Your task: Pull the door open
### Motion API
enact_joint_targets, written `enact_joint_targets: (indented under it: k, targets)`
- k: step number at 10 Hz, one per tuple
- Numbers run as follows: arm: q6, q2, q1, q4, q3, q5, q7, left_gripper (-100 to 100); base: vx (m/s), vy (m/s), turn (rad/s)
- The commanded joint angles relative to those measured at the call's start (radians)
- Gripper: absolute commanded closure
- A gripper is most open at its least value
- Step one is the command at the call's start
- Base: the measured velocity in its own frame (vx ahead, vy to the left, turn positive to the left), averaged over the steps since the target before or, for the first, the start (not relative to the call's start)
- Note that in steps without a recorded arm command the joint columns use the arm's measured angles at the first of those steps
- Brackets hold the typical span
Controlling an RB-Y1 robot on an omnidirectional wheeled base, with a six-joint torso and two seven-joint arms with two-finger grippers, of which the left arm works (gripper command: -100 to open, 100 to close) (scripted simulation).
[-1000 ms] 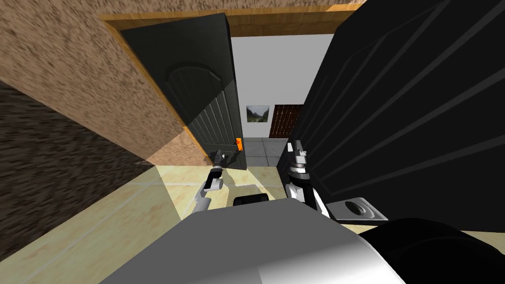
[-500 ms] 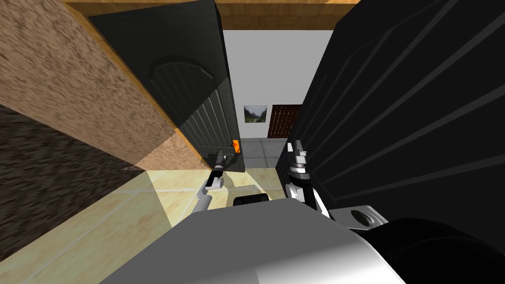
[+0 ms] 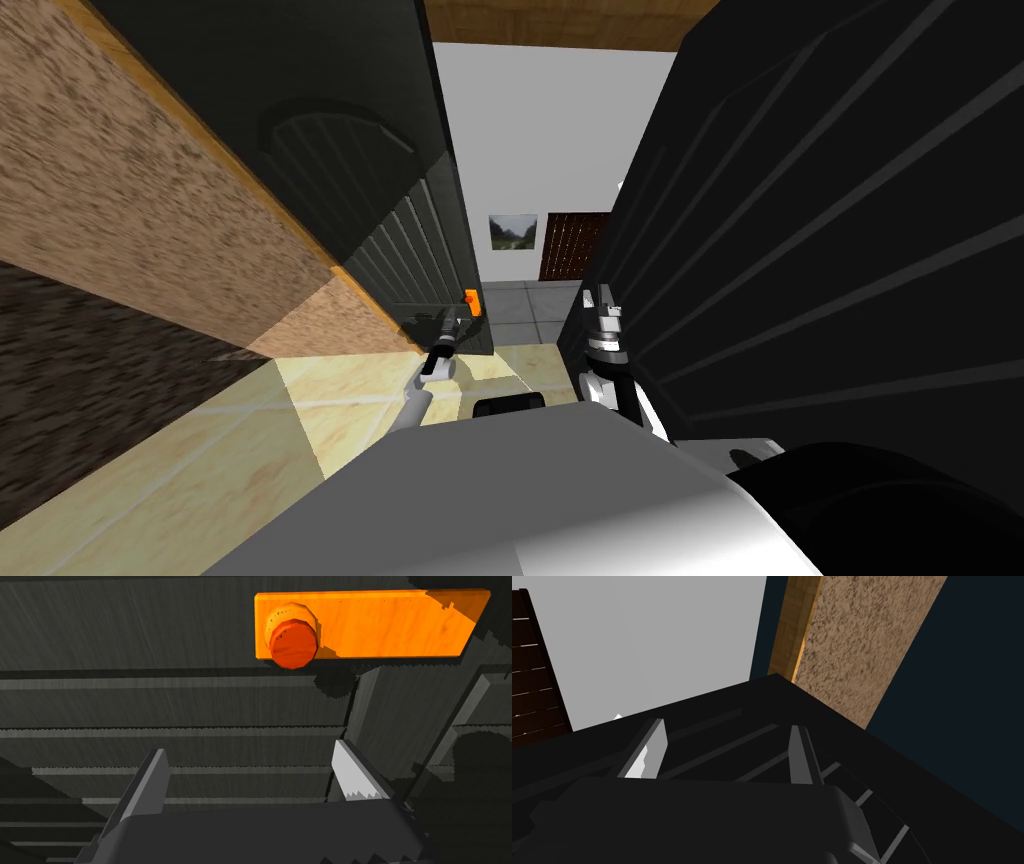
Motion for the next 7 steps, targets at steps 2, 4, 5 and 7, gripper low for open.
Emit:
enact_joint_targets:
  k: [2,4,5,7]
  targets:
    - [0.013,0.004,-0.032,0.059,-0.006,0.007,0.008,-100,0.105,-0.033,-0.06]
    - [0.018,0.007,-0.044,0.081,-0.009,0.01,0.011,-100,0.107,-0.002,-0.039]
    - [0.022,0.009,-0.054,0.1,-0.011,0.013,0.014,-100,0.098,-0.009,-0.044]
    - [0.026,0.01,-0.055,0.1,-0.011,0.013,0.015,-100,0.062,-0.011,-0.027]
